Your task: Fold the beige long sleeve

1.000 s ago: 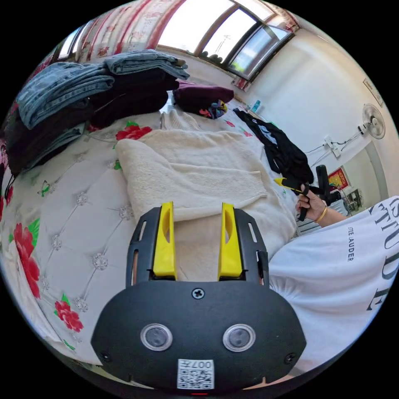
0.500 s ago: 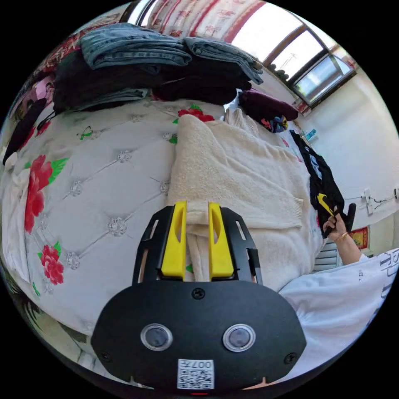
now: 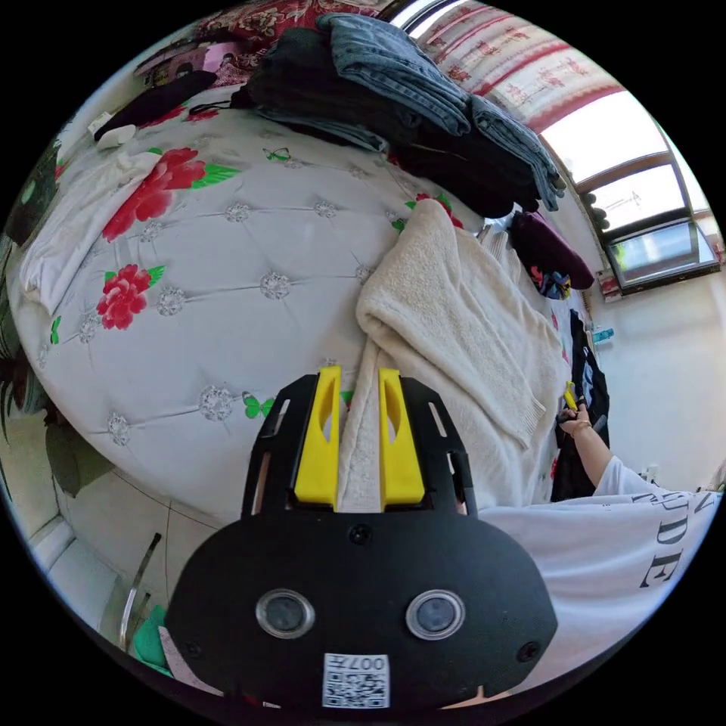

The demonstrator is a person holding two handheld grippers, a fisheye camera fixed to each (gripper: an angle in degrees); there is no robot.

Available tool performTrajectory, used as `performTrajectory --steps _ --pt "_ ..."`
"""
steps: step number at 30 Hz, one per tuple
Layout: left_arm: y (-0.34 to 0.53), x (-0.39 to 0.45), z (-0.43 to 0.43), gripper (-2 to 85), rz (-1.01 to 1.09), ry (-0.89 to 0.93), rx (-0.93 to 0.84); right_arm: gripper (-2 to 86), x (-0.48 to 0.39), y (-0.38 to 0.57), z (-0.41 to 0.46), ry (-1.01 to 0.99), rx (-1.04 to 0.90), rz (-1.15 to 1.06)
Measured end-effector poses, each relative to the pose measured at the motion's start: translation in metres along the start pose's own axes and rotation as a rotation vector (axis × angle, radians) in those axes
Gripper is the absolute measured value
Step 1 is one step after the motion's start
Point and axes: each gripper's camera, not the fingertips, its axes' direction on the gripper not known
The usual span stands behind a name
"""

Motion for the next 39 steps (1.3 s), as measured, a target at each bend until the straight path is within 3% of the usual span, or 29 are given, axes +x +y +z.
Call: performTrajectory --steps 3,5,9,11,15,18,21,23,26,27,32,35,39 --pt "-0.002 -0.003 -0.002 7.7 -0.015 0.015 0.0 6.4 0.027 -0.007 -0.03 -0.243 0.083 0.168" --pt "-0.002 -0.004 -0.005 7.7 -0.002 0.012 0.002 6.0 0.034 -0.006 -0.089 -0.373 0.269 0.172" --pt "0.0 -0.014 -0.008 7.7 0.023 0.032 -0.004 5.7 0.045 0.004 -0.192 -0.309 0.438 0.104" --pt "0.002 -0.02 -0.007 7.7 0.028 0.05 -0.016 5.5 0.051 0.006 -0.213 -0.118 0.333 0.121" --pt "0.002 -0.037 -0.01 7.7 0.023 0.107 -0.008 5.3 0.026 0.016 -0.211 -0.101 0.297 0.087" --pt "0.004 -0.048 -0.024 7.7 0.029 0.144 0.026 5.1 -0.07 0.034 -0.19 -0.108 0.263 -0.239" --pt "0.011 -0.062 -0.041 7.6 0.048 0.157 0.066 5.0 -0.19 0.102 -0.162 -0.145 0.144 -0.717" --pt "0.019 -0.073 -0.05 7.6 0.047 0.17 0.092 5.0 -0.259 0.197 -0.142 -0.197 0.054 -1.033" --pt "0.034 -0.093 -0.06 7.4 0.037 0.197 0.12 5.0 -0.291 0.328 -0.104 -0.273 -0.107 -1.289" --pt "0.039 -0.101 -0.062 7.4 0.032 0.202 0.122 5.0 -0.29 0.353 -0.092 -0.278 -0.161 -1.311" --pt "0.052 -0.129 -0.063 7.4 0.008 0.236 0.111 5.1 -0.241 0.506 0.031 -0.144 -0.844 -1.25" --pt "0.057 -0.134 -0.066 7.6 0.046 0.236 0.108 4.7 -0.231 0.513 0.016 -0.188 -0.774 -1.239" --pt "0.051 -0.128 -0.063 7.8 0.124 0.239 0.087 4.5 -0.219 0.481 0.006 -0.105 -0.66 -1.212"
